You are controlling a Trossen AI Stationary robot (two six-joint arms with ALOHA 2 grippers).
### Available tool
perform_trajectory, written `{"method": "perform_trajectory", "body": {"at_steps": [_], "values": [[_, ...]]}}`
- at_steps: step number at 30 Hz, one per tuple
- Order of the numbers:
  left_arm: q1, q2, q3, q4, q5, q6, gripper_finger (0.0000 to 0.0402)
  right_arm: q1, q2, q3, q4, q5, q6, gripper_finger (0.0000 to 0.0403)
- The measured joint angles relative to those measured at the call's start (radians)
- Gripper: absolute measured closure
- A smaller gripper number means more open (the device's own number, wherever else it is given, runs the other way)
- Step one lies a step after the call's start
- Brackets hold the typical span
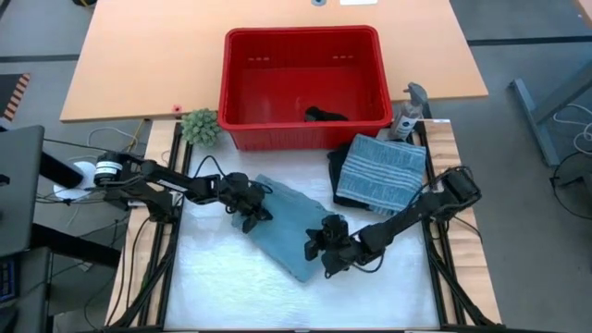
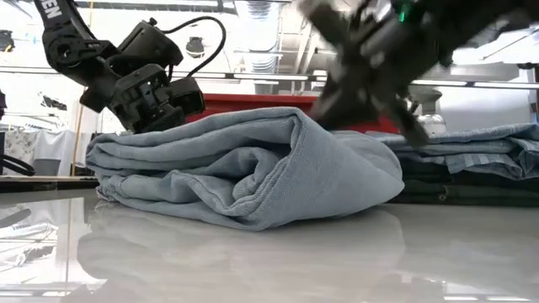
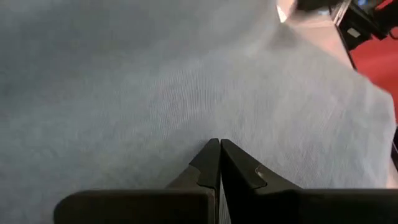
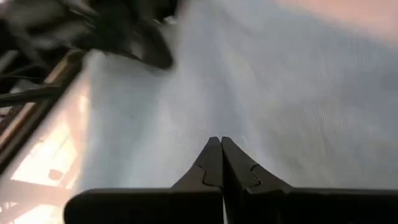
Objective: Fold Laundry from Bin
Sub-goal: Fold the blue pants
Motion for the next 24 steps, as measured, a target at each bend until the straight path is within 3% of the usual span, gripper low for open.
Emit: {"method": "perform_trajectory", "body": {"at_steps": [7, 10, 14, 19, 24], "values": [[-0.011, -0.001, 0.002, -0.05, -0.006, -0.001, 0.0401, 0.038, -0.142, 0.002, 0.042, 0.011, -0.265, 0.0387], [-0.011, -0.001, 0.002, -0.049, -0.008, -0.001, 0.0401, 0.056, -0.145, 0.003, 0.132, -0.089, -0.414, 0.0387], [-0.011, -0.001, 0.002, -0.045, -0.023, -0.007, 0.0401, 0.035, -0.045, 0.07, 0.139, -0.305, -0.506, 0.0387], [-0.014, 0.003, 0.003, -0.043, -0.044, -0.038, 0.0401, -0.004, 0.123, 0.212, 0.138, -0.434, -0.641, 0.0387], [-0.017, 0.003, 0.004, -0.054, -0.053, -0.042, 0.0401, -0.022, 0.232, 0.231, 0.14, -0.532, -0.655, 0.0387]]}}
